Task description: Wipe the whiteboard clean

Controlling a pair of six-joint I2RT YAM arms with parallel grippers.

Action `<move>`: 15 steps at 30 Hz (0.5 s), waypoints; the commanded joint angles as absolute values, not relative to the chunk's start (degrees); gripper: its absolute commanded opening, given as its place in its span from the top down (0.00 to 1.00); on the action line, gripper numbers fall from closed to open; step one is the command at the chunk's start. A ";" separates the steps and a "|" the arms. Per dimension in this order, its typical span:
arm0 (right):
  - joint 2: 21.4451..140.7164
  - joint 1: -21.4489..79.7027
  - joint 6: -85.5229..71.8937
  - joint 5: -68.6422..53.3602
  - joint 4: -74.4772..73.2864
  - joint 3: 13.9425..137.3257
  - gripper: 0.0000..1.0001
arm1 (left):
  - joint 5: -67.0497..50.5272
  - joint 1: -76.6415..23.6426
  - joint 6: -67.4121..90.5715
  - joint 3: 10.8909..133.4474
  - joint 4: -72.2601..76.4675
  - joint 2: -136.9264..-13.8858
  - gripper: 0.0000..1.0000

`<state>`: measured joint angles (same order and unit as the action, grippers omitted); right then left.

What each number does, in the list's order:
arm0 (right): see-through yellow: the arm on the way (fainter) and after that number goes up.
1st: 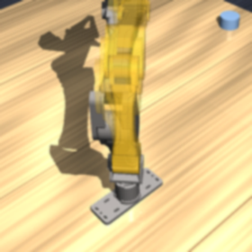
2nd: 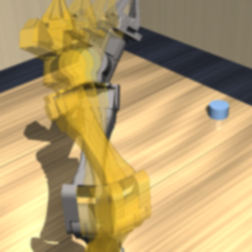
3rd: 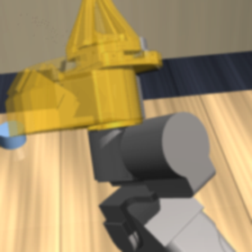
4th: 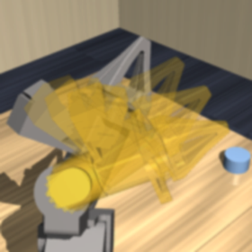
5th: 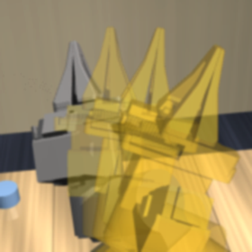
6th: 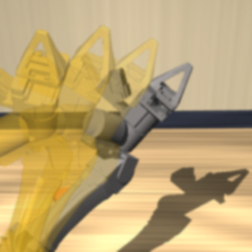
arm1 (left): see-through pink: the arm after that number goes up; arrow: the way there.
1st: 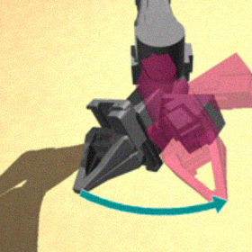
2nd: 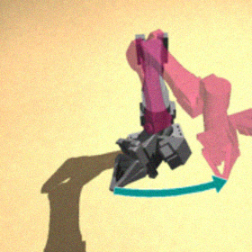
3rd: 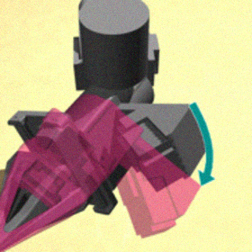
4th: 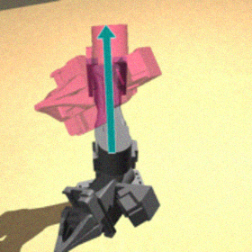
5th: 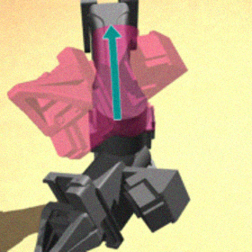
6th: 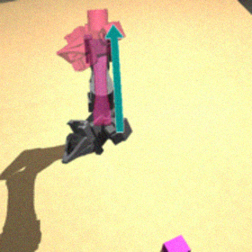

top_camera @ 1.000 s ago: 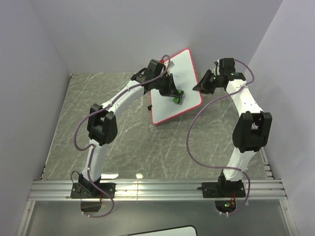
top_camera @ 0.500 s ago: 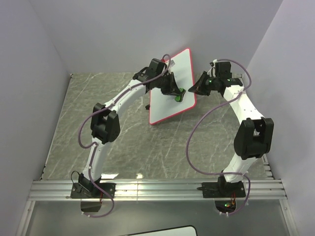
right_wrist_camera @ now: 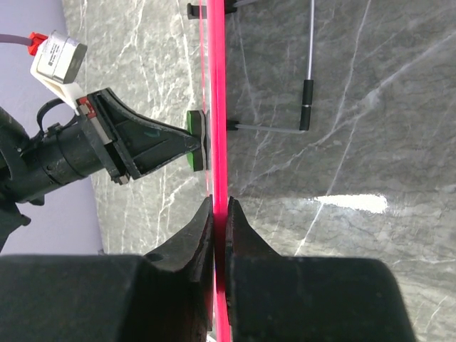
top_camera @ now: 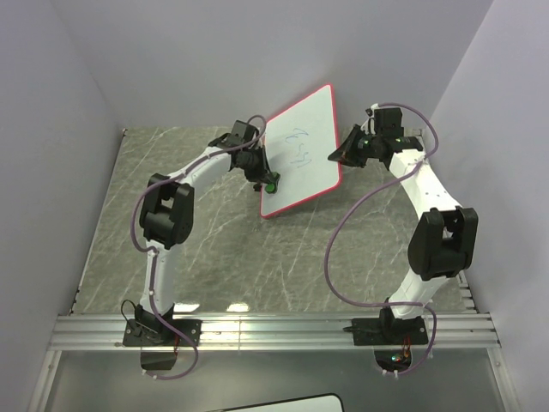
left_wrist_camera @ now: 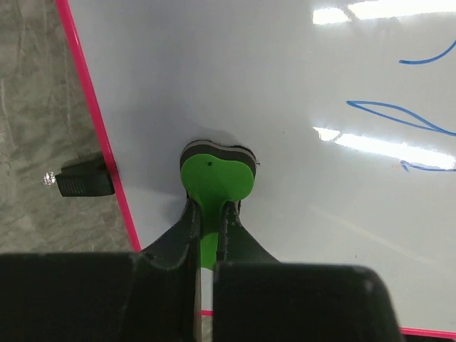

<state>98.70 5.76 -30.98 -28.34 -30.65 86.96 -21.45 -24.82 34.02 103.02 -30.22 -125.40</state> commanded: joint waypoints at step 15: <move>96.86 9.75 -29.00 -24.00 -37.44 84.37 1.00 | -38.76 -34.89 37.09 120.15 -22.94 -128.49 1.00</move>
